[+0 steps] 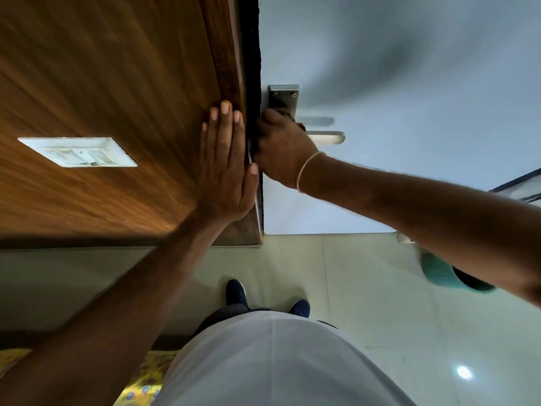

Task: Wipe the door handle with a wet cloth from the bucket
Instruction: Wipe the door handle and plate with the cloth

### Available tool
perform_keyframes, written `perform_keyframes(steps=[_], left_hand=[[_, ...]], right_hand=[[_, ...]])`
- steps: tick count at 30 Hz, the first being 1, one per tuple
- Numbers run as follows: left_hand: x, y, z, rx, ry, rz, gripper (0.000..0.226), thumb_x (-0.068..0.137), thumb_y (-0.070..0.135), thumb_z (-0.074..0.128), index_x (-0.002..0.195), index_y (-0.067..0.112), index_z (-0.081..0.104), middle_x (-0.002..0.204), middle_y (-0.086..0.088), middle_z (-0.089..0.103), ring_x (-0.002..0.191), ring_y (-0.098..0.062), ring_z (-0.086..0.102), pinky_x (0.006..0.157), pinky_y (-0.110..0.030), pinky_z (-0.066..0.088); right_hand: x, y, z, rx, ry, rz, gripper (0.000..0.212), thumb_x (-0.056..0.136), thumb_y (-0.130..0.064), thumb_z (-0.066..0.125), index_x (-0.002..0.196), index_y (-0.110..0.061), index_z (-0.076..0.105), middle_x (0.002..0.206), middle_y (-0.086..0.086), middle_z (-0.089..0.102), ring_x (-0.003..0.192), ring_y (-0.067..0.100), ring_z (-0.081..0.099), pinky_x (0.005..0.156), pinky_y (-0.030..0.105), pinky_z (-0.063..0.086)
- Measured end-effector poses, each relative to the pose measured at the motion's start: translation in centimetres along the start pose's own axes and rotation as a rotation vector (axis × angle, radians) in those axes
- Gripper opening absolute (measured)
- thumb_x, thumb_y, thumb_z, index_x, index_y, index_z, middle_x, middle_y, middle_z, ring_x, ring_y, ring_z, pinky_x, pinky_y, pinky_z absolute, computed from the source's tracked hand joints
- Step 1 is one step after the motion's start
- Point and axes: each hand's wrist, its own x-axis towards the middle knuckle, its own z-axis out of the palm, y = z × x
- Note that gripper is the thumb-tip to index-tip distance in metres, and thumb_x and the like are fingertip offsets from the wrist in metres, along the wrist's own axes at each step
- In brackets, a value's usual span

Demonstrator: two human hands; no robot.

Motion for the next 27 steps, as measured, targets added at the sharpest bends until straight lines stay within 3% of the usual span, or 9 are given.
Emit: perform_keyframes(steps=[4,6,11,15,18,20,22,24,27], left_hand=[[0.0,-0.3,-0.1,-0.015,-0.011,0.008,0.070,0.105,0.029,0.034,0.165,-0.006,0.027,0.171,-0.031,0.028,0.163,-0.044,0.023,0.135,-0.056,0.019],[0.0,-0.3,-0.2,-0.016,-0.015,0.012,0.070,0.104,0.029,0.034,0.165,-0.006,0.028,0.171,-0.031,0.029,0.163,-0.044,0.024,0.135,-0.056,0.019],[0.1,-0.1,0.1,-0.010,-0.009,-0.001,0.074,0.102,0.030,0.035,0.166,-0.005,0.024,0.172,-0.031,0.026,0.166,-0.038,0.015,0.136,-0.056,0.018],[0.0,0.0,0.5,-0.015,0.011,-0.016,0.075,0.101,0.031,0.035,0.166,-0.005,0.022,0.172,-0.031,0.026,0.166,-0.032,0.010,0.135,-0.055,0.016],[0.0,-0.1,0.6,-0.013,0.013,-0.013,0.076,0.100,0.031,0.036,0.166,-0.005,0.023,0.171,-0.032,0.028,0.166,-0.033,0.011,0.135,-0.055,0.017],[0.0,-0.3,0.6,-0.004,0.013,-0.005,0.075,0.101,0.031,0.036,0.166,-0.005,0.025,0.171,-0.032,0.029,0.165,-0.037,0.016,0.135,-0.055,0.018],[-0.1,-0.4,0.4,-0.004,0.002,0.005,0.074,0.102,0.030,0.035,0.166,-0.004,0.025,0.171,-0.031,0.029,0.164,-0.042,0.021,0.135,-0.055,0.019],[0.0,-0.4,0.3,-0.007,0.004,0.008,0.074,0.102,0.030,0.035,0.166,-0.004,0.024,0.171,-0.031,0.028,0.164,-0.041,0.021,0.135,-0.055,0.019],[0.0,-0.3,0.3,-0.014,0.011,0.008,0.075,0.101,0.030,0.036,0.167,-0.003,0.021,0.172,-0.030,0.027,0.166,-0.035,0.013,0.135,-0.055,0.018]], right_hand=[[-0.6,-1.4,2.5,-0.098,-0.326,-0.135,0.006,0.085,-0.030,0.088,0.088,-0.033,0.084,0.087,-0.004,0.083,0.110,0.027,0.074,0.121,0.040,0.037],[-1.7,-1.4,3.2,-0.185,-0.310,-0.159,0.013,0.084,-0.027,0.089,0.091,-0.037,0.085,0.091,-0.007,0.083,0.121,0.025,0.071,0.128,0.039,0.036],[-3.3,0.1,3.1,-0.124,0.071,-0.144,0.015,0.093,-0.012,0.076,0.086,-0.024,0.078,0.088,-0.001,0.074,0.111,0.032,0.067,0.119,0.045,0.046],[-4.6,1.2,3.4,0.002,0.379,-0.050,0.019,0.107,-0.008,0.060,0.100,-0.018,0.075,0.108,0.006,0.072,0.117,0.034,0.066,0.114,0.046,0.044],[-3.6,1.2,3.6,-0.002,0.334,-0.057,0.019,0.104,-0.012,0.065,0.096,-0.022,0.078,0.113,0.006,0.073,0.118,0.033,0.067,0.114,0.044,0.045],[-2.1,0.6,3.3,-0.018,0.100,-0.129,0.010,0.089,-0.018,0.084,0.085,-0.026,0.080,0.098,0.001,0.076,0.112,0.030,0.068,0.113,0.041,0.045],[-0.9,0.2,2.8,-0.007,-0.047,-0.169,0.016,0.073,-0.024,0.095,0.077,-0.026,0.079,0.082,-0.003,0.077,0.103,0.028,0.072,0.110,0.039,0.045],[-0.9,0.8,2.3,0.021,-0.023,-0.193,0.011,0.076,-0.021,0.089,0.077,-0.026,0.080,0.076,-0.003,0.076,0.100,0.029,0.072,0.105,0.040,0.046],[-2.8,2.6,2.6,0.077,0.227,-0.153,0.019,0.093,-0.012,0.068,0.089,-0.026,0.080,0.094,-0.001,0.074,0.107,0.032,0.067,0.098,0.044,0.052]])
